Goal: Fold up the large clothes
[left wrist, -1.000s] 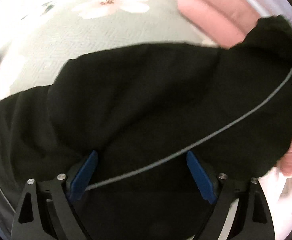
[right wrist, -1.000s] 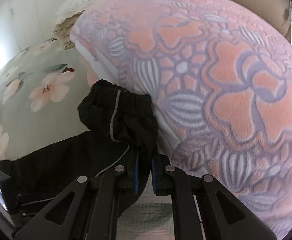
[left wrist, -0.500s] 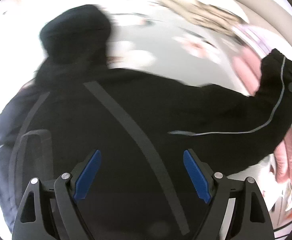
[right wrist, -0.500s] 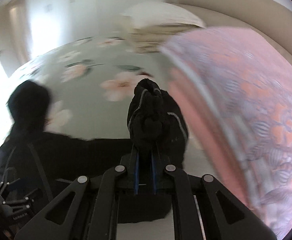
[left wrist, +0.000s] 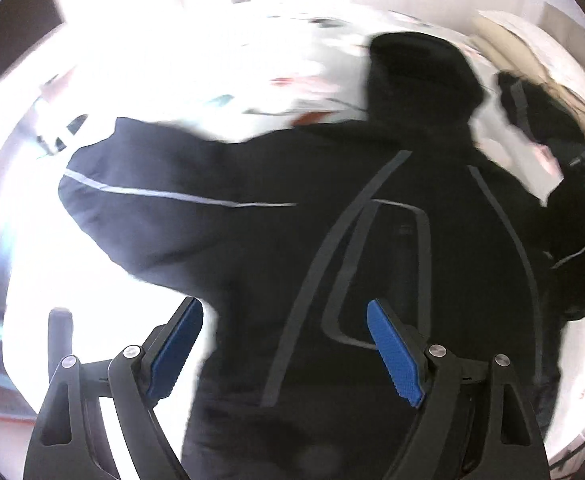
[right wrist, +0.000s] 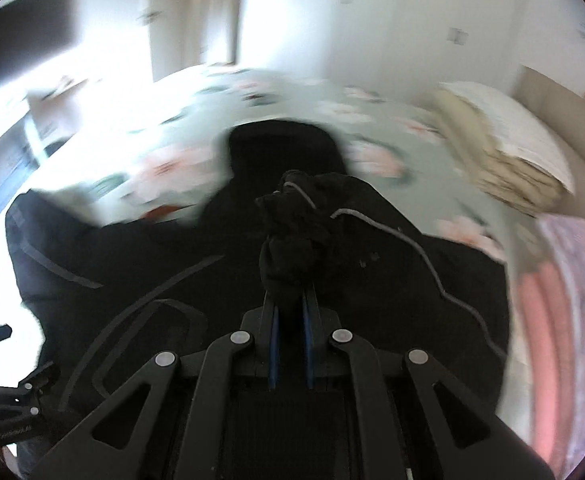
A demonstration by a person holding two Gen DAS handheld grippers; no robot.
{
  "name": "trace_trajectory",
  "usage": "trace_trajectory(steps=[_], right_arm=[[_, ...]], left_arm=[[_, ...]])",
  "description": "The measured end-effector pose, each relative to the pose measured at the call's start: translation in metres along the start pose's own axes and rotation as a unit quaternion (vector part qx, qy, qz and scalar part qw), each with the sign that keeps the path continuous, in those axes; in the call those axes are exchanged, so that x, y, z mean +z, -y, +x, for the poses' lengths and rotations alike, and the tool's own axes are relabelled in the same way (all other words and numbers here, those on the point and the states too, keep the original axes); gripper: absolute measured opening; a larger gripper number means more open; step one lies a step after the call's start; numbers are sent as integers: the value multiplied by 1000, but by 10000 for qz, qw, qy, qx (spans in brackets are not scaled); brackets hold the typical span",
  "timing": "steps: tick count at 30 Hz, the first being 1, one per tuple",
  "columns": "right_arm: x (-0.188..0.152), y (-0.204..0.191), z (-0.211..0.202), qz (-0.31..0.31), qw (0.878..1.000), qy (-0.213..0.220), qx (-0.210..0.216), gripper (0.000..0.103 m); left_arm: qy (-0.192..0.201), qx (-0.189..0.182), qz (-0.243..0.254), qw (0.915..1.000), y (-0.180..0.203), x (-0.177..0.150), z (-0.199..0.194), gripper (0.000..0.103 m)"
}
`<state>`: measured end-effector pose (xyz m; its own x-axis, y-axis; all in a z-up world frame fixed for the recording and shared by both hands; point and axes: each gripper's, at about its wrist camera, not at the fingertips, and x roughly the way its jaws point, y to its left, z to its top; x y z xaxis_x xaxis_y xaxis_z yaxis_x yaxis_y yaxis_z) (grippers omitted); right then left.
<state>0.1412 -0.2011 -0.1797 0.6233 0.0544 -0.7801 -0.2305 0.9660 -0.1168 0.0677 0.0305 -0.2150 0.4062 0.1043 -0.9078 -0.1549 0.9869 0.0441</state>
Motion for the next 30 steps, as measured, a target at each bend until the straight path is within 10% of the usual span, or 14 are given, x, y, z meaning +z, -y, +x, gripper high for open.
trace_trajectory(steps=[9,16,24,30], right_arm=[[-41,-185,113,-920,9847,-1257,777,15],[-69,-217,138,-1638,9705,-1709,448,32],[-36,-165,75,-530,9638,-1634,2038,65],[-45,-30,97,817,9796,-1686,724,66]], left_arm=[[-147,273,-558,9980,-107,-10,17,85],[-192,121,-629,9978,-131,-5,38,85],[-18,-232,-594,9980,-129,27,36,85],[-143,-1247,-163,9920,-70,51,70,85]])
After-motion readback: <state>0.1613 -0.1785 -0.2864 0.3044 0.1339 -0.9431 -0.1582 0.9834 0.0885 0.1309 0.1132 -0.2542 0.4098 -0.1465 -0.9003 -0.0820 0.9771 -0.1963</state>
